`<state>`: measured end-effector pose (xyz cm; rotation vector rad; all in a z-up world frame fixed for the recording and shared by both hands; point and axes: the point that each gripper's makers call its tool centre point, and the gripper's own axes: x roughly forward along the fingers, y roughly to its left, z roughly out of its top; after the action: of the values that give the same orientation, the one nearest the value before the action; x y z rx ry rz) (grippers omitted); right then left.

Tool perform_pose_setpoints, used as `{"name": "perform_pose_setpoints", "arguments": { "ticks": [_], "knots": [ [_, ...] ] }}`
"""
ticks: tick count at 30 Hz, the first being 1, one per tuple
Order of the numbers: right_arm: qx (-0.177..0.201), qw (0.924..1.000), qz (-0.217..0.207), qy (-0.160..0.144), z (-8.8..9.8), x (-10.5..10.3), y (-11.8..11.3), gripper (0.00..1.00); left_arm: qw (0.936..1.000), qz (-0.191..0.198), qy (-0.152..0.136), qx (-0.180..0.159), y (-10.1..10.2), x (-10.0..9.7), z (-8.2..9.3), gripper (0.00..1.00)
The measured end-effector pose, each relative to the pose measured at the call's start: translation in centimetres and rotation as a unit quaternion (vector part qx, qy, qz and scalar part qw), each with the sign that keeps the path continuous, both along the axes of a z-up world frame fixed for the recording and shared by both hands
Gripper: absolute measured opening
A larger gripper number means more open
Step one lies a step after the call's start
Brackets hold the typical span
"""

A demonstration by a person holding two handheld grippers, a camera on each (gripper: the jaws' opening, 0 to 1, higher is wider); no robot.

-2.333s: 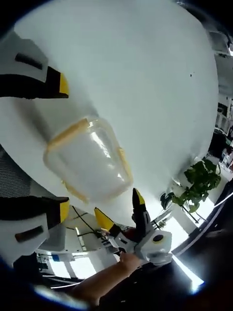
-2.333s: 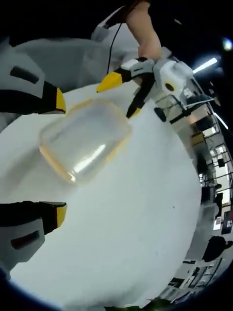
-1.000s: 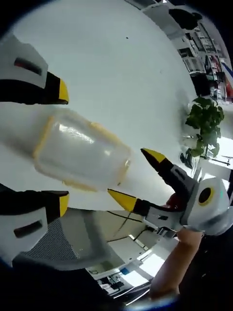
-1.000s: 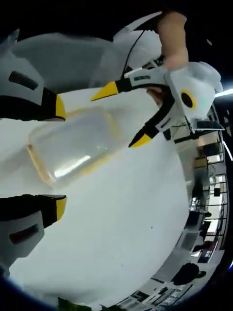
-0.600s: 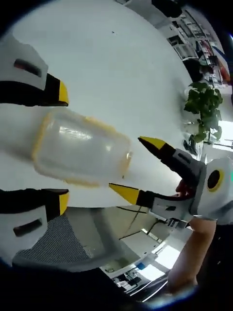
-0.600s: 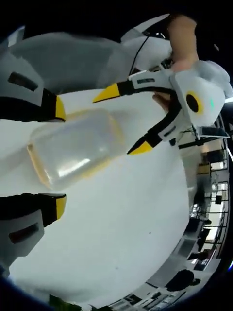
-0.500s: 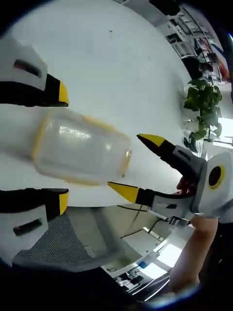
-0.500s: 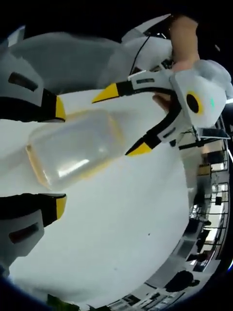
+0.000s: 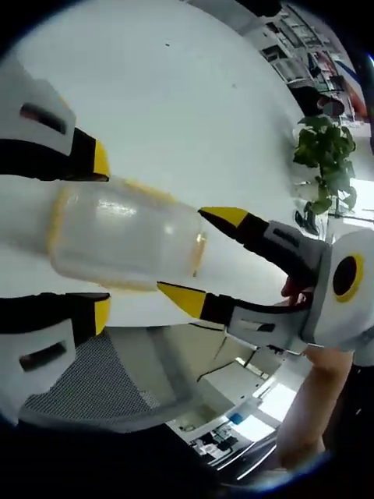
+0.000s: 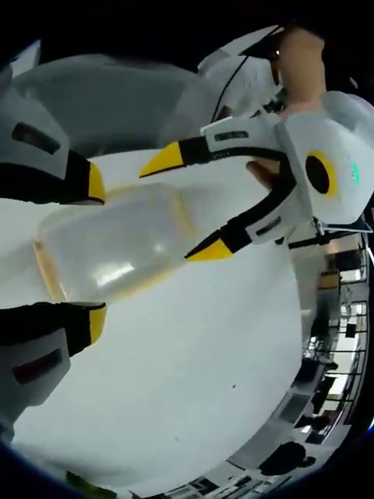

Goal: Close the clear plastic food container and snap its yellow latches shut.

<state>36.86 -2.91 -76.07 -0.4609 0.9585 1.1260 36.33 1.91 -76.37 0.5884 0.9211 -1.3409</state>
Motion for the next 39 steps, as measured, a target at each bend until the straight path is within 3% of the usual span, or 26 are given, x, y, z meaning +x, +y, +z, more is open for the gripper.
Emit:
{"name": "perform_pose_setpoints", "arguments": {
  "ticks": [4,12,18,23,29,39],
  "knots": [
    [-0.006,0.9999,0.007,0.011,-0.2,-0.5,0.1,0.41,0.9999,-0.012,-0.007,0.006,-0.3,-0.2,-0.1,0.56],
    [-0.007,0.9998,0.018,0.006,-0.3,-0.6,0.8,0.39,0.9995,-0.026,-0.016,-0.002,-1.3,-0.2,0.3,0.51],
    [-0.012,0.9993,0.035,-0.003,-0.5,-0.4,1.0,0.34,0.9988,-0.042,-0.024,-0.002,-1.5,-0.1,0.4,0.41],
    [-0.013,0.9991,0.041,-0.002,-0.6,-0.3,1.3,0.31,0.9985,-0.049,-0.025,-0.005,-1.8,-0.2,0.3,0.41],
    [-0.026,0.9982,0.052,-0.013,-1.0,-0.1,1.4,0.30,0.9953,-0.074,-0.060,0.016,-1.8,-0.1,-0.5,0.37],
    [-0.038,0.9975,0.057,-0.015,-1.9,-0.4,1.6,0.32,0.9907,-0.095,-0.085,0.046,-1.8,-0.5,-1.7,0.37]
  ]
}}
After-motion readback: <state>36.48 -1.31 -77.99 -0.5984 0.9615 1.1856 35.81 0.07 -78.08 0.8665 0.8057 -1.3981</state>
